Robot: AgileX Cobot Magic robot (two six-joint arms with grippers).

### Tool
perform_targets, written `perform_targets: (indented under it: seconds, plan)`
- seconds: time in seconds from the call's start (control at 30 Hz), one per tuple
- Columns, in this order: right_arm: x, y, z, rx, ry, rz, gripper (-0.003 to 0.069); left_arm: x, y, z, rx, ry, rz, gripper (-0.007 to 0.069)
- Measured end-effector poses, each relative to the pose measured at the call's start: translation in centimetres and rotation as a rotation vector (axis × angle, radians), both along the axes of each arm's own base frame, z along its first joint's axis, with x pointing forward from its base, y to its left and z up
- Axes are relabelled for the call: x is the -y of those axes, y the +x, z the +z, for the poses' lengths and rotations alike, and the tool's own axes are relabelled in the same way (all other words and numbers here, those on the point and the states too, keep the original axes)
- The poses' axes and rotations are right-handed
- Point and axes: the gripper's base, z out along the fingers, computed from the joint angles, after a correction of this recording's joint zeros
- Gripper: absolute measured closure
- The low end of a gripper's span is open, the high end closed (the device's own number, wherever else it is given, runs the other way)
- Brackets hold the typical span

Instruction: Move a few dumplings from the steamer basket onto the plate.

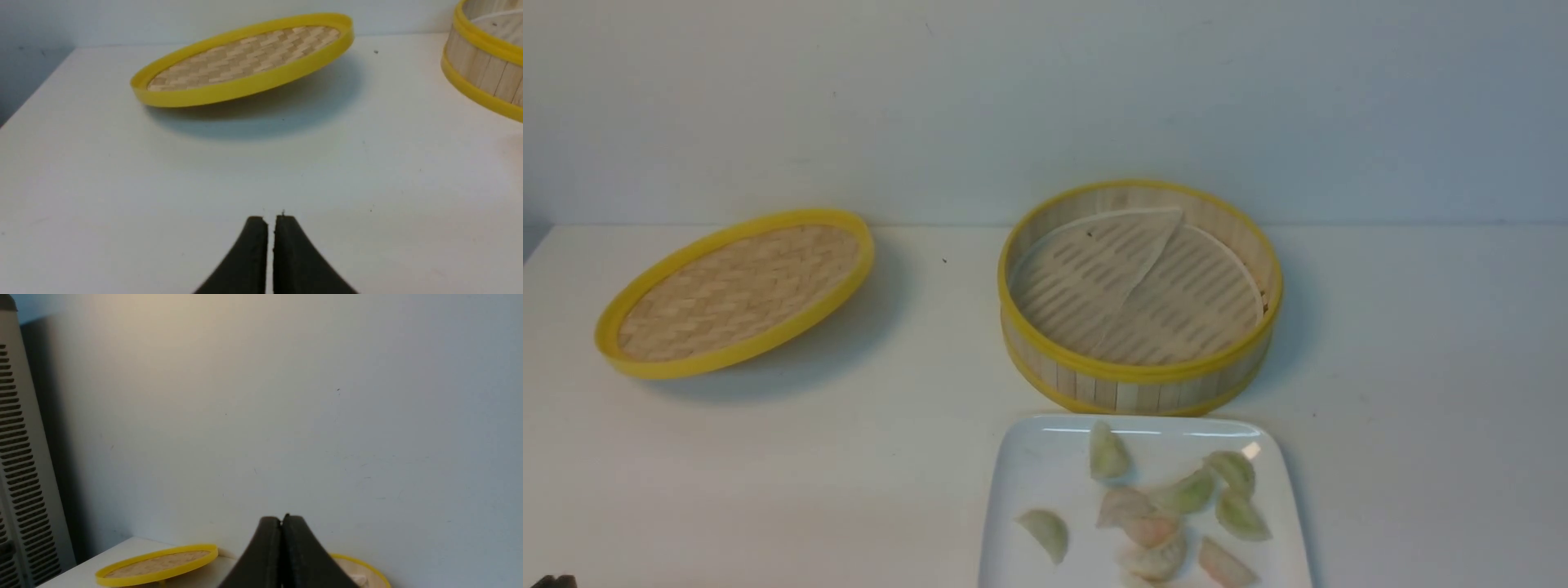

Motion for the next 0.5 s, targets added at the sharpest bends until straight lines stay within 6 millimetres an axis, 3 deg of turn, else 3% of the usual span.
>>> perform_targets:
  seconds: [0.5]
  plan:
    - [0.00, 0.00, 0.00, 0.000, 0.000, 0.000, 0.0673, 0.00, -0.02, -0.07, -0.008, -0.012, 0.004, 0.0617]
